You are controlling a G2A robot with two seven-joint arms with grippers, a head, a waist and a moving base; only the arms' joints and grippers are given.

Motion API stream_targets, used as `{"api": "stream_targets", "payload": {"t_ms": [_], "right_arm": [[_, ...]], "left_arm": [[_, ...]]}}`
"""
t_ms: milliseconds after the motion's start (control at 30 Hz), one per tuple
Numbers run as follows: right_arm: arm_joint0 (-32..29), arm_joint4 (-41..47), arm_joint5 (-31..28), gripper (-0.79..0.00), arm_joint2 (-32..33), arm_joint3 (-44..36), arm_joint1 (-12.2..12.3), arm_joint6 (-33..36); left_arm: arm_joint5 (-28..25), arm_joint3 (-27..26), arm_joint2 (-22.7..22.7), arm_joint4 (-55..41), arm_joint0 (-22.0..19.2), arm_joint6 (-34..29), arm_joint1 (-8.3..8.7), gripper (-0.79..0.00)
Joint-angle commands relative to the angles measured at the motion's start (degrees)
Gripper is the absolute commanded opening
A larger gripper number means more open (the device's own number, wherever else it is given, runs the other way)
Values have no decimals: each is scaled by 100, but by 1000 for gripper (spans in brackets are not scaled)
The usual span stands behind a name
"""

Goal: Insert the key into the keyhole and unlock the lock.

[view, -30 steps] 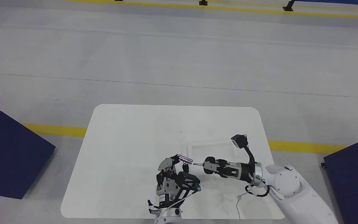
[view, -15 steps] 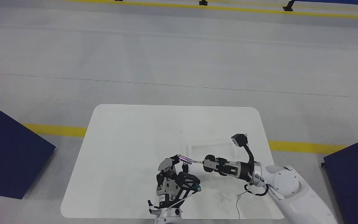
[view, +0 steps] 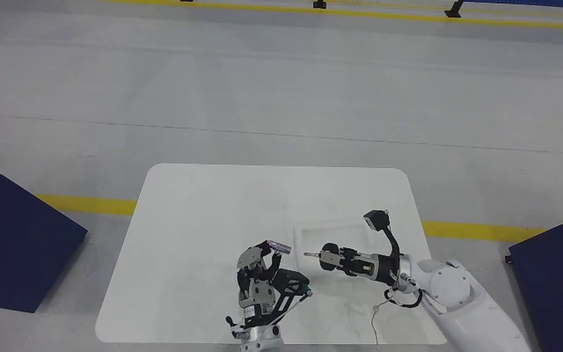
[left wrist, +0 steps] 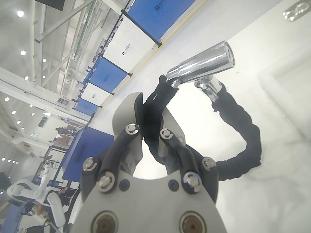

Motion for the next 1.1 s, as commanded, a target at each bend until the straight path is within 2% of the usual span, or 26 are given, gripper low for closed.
{"api": "stream_targets", "payload": {"t_ms": [0,233,400,733,1067], "right_arm": [[0,0,0,-785,0,0,0,0],[0,0,0,-785,0,0,0,0],[0,0,0,-785,0,0,0,0],[-114,-193,188,-785,-193,-63,-109,-659],[-115,-295,-149,-785,-333,21,-216,-1003]], "left_arm": [[38,68,28,131,-26,-118,-32,-785],[276,272,159,312,-170,-415,-121,-785],[286,288,170,314,-182,-423,-126,-785],[286,288,170,314,-182,-423,-126,-785],[286,288,170,314,-182,-423,-126,-785]]}}
